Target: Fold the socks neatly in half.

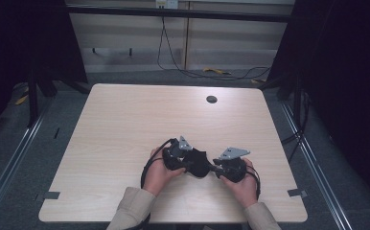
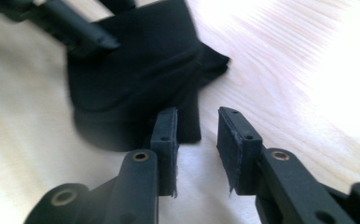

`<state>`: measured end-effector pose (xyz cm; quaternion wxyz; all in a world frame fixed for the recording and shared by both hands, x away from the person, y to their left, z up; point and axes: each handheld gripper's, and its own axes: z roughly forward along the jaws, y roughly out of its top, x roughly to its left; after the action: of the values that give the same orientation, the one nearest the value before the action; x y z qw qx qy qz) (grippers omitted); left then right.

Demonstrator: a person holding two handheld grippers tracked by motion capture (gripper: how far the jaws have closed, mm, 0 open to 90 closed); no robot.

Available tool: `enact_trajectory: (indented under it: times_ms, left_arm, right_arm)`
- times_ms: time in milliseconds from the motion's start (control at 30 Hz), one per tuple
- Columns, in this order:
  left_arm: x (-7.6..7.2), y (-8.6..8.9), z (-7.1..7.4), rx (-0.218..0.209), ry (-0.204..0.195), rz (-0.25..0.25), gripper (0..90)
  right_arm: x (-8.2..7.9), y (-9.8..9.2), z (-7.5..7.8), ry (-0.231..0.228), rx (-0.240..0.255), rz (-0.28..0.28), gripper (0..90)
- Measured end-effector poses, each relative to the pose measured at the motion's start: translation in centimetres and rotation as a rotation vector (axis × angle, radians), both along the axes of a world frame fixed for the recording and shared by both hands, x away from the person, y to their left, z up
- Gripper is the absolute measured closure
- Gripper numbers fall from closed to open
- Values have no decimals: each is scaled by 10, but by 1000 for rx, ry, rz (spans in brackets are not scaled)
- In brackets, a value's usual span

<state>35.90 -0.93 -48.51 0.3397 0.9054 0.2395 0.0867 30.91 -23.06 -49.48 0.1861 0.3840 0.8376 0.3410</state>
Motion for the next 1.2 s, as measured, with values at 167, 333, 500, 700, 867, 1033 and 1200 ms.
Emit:
enact_trajectory:
  times_ms: [167, 333, 500, 700, 867, 1033, 1200]
  left_arm:
    - [-1, 3, 3, -6, 12, 12, 496]
    - [4, 18, 7, -69, 21, 47, 347]
    - [8, 33, 6, -121, 101, 64, 296]
    - [8, 45, 9, -160, 76, 57, 232]
    - [9, 52, 15, -176, 64, 63, 210]
    - [9, 59, 17, -180, 62, 64, 202]
    - [10, 66, 15, -181, 66, 64, 196]
  right_arm:
    - [8, 1, -1, -20, -22, -18, 634]
    - [11, -1, 0, -15, 41, -13, 500]
    - [10, -3, 0, -16, 72, -6, 426]
    - [12, -1, 2, -17, 114, 19, 355]
    - [13, -4, 1, 15, 119, 11, 308]
    - [11, -8, 1, 13, 123, 1, 283]
    - [8, -13, 2, 3, 123, 7, 262]
